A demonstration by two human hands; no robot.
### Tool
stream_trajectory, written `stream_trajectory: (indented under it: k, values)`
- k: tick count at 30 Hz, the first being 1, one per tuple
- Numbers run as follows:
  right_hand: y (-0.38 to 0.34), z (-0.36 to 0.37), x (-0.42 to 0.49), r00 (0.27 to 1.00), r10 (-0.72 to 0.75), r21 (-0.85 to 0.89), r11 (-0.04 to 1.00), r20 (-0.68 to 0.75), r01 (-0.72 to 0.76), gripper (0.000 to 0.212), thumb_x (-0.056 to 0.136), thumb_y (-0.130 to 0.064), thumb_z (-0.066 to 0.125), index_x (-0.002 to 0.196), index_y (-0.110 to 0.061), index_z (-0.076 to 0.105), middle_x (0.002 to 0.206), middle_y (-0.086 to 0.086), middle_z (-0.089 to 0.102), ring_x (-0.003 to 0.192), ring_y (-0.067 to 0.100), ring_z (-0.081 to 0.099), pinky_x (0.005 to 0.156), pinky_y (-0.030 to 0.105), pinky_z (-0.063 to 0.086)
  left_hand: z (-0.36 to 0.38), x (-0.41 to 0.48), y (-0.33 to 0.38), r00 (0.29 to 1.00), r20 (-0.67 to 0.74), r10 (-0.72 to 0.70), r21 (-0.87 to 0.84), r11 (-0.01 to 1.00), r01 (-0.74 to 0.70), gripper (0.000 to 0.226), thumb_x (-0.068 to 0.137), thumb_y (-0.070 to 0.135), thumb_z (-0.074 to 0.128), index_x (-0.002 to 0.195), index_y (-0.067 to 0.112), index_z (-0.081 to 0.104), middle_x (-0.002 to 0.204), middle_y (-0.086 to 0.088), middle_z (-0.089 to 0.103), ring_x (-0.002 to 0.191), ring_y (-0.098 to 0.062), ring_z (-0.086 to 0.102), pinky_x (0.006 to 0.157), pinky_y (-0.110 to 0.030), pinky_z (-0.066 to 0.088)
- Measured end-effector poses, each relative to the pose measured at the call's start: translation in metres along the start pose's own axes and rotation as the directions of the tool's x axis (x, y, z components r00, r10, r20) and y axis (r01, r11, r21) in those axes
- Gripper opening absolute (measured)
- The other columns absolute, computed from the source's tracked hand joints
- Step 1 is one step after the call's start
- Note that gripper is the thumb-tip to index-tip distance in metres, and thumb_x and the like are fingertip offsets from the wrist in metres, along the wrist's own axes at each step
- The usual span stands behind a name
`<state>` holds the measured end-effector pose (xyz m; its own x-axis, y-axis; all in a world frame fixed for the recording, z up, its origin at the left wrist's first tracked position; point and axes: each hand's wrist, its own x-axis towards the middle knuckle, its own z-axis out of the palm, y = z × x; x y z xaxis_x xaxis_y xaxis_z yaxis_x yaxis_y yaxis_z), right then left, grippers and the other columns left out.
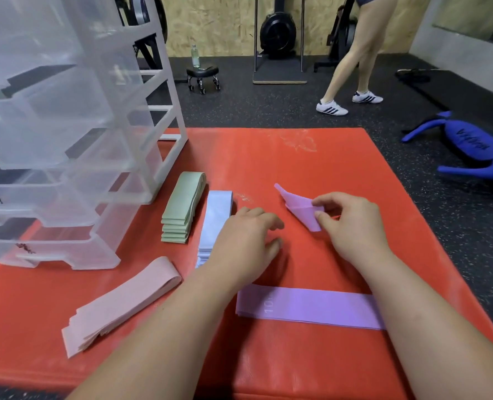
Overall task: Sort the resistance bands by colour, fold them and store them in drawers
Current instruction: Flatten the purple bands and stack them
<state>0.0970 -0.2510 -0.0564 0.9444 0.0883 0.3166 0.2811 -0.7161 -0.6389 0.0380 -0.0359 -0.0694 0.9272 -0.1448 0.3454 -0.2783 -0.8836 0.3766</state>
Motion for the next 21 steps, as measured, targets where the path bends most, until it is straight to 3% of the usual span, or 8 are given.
stream_trajectory:
  k: [2, 4, 6, 9, 13, 18, 21]
  values:
    - [-0.003, -0.008, -0.002, 0.999, 0.039, 0.129, 0.991, -0.003, -0.038, 0.024, 0.085, -0.01, 0.079, 0.099, -0.029, 0.08, 0.089, -0.018, 0.076, 0.079, -0.004, 0.069, 0.079, 0.011, 0.051, 0.0, 0.0, 0.002, 0.999, -0.027, -0.024, -0.036, 0.999, 0.023, 0.026, 0.089, 0.032, 0.073, 0.114, 0.028, 0.072, 0.107, 0.007, 0.07, 0.103, -0.024, 0.062, 0.091, -0.044, 0.052]
    - [-0.005, -0.013, -0.005, 0.998, 0.052, 0.243, 0.968, 0.022, -0.056, 0.026, 0.085, -0.009, 0.081, 0.099, -0.031, 0.079, 0.089, -0.016, 0.077, 0.078, -0.002, 0.069, 0.082, 0.02, 0.055, 0.002, -0.001, 0.004, 0.998, -0.046, -0.048, -0.078, 0.996, 0.045, 0.026, 0.089, 0.032, 0.072, 0.115, 0.029, 0.071, 0.108, 0.009, 0.07, 0.103, -0.023, 0.063, 0.092, -0.045, 0.052]
    - [-0.007, -0.017, -0.01, 0.998, 0.048, 0.278, 0.959, 0.041, -0.057, 0.028, 0.085, -0.009, 0.083, 0.102, -0.03, 0.079, 0.09, -0.015, 0.077, 0.078, -0.001, 0.069, 0.081, 0.021, 0.055, 0.003, -0.002, 0.008, 0.995, -0.056, -0.081, -0.129, 0.989, 0.073, 0.028, 0.09, 0.032, 0.072, 0.119, 0.03, 0.069, 0.108, 0.011, 0.07, 0.102, -0.02, 0.064, 0.093, -0.044, 0.053]
    - [-0.006, -0.025, -0.017, 1.0, 0.008, 0.087, 0.996, 0.023, -0.01, 0.026, 0.084, -0.014, 0.083, 0.105, -0.03, 0.079, 0.085, -0.015, 0.074, 0.075, -0.002, 0.068, 0.074, 0.011, 0.049, 0.003, -0.002, 0.016, 0.993, -0.053, -0.103, -0.171, 0.981, 0.093, 0.033, 0.092, 0.03, 0.073, 0.125, 0.029, 0.068, 0.111, 0.011, 0.07, 0.103, -0.019, 0.064, 0.094, -0.042, 0.053]
    - [-0.001, -0.033, -0.023, 1.0, -0.025, -0.172, 0.985, 0.008, 0.026, 0.022, 0.084, -0.02, 0.084, 0.103, -0.03, 0.078, 0.079, -0.012, 0.07, 0.072, 0.012, 0.066, 0.076, 0.03, 0.053, 0.006, -0.003, 0.023, 0.994, -0.003, -0.107, -0.153, 0.983, 0.105, 0.031, 0.094, 0.033, 0.071, 0.124, 0.031, 0.068, 0.111, 0.012, 0.07, 0.103, -0.018, 0.064, 0.093, -0.042, 0.053]
    - [0.002, -0.044, -0.023, 1.0, -0.004, -0.124, 0.992, -0.004, 0.003, 0.015, 0.082, -0.025, 0.086, 0.092, -0.031, 0.077, 0.072, -0.018, 0.068, 0.068, -0.002, 0.063, 0.07, 0.027, 0.05, 0.011, -0.002, 0.027, 0.991, 0.055, -0.119, -0.158, 0.979, 0.127, 0.029, 0.096, 0.035, 0.071, 0.125, 0.03, 0.068, 0.11, 0.011, 0.07, 0.104, -0.018, 0.064, 0.094, -0.042, 0.052]
    - [0.001, -0.045, -0.022, 1.0, -0.013, -0.03, 0.999, 0.005, 0.013, 0.012, 0.082, -0.028, 0.087, 0.083, -0.032, 0.075, 0.071, -0.017, 0.069, 0.069, -0.003, 0.064, 0.064, 0.016, 0.045, 0.013, 0.0, 0.03, 0.988, 0.069, -0.135, -0.209, 0.967, 0.146, 0.033, 0.097, 0.038, 0.07, 0.128, 0.03, 0.068, 0.11, 0.013, 0.071, 0.101, -0.015, 0.066, 0.094, -0.041, 0.053]
